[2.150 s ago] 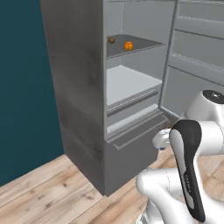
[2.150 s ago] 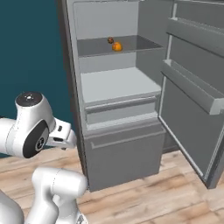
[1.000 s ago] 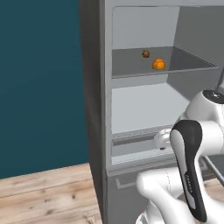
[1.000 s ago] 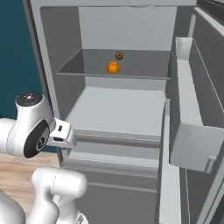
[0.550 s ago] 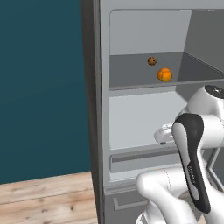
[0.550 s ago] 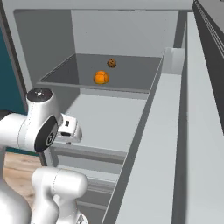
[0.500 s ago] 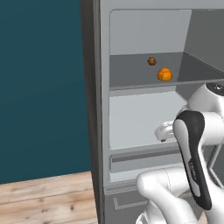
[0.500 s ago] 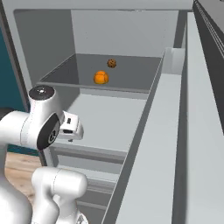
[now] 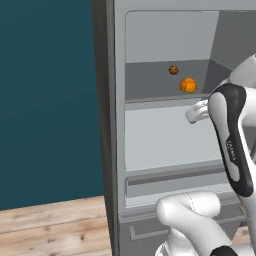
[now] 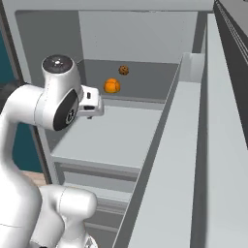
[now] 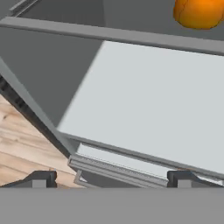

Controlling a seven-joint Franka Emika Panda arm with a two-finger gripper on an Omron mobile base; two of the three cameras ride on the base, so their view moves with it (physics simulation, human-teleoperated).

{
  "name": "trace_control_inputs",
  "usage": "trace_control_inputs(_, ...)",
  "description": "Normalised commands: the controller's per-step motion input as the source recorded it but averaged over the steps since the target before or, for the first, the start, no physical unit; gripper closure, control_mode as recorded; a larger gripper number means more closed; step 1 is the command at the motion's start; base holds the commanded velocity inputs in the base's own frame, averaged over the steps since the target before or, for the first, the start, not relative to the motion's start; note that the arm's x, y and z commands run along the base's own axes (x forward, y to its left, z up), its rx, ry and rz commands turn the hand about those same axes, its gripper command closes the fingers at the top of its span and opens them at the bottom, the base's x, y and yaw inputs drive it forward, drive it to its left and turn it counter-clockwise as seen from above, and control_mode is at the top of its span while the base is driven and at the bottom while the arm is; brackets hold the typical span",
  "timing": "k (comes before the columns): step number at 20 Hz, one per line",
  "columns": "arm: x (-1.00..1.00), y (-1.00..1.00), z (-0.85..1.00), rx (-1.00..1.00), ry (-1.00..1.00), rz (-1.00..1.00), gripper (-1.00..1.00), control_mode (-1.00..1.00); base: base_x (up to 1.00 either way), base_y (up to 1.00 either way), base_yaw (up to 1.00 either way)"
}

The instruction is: Pick up the pear and orange from the fridge and place one fruit on each plate on the dining counter.

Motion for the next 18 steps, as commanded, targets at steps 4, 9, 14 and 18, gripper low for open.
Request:
trace_control_inputs(4, 0.70, -0.22, 0.52, -0.05, 0.00, 0.00, -1.00, -1.00, 0.00, 0.00, 0.00)
trace_control_inputs(9, 0.78, -0.22, 0.09, -0.01, 0.01, 0.00, -1.00, -1.00, 0.00, 0.00, 0.00)
trace_control_inputs(14, 0.85, -0.24, 0.00, 0.00, 0.05, 0.00, -1.00, -1.00, 0.00, 0.00, 0.00)
trace_control_inputs(18, 0.63, -0.14, -0.04, 0.00, 0.05, -0.05, -1.00, -1.00, 0.00, 0.00, 0.00)
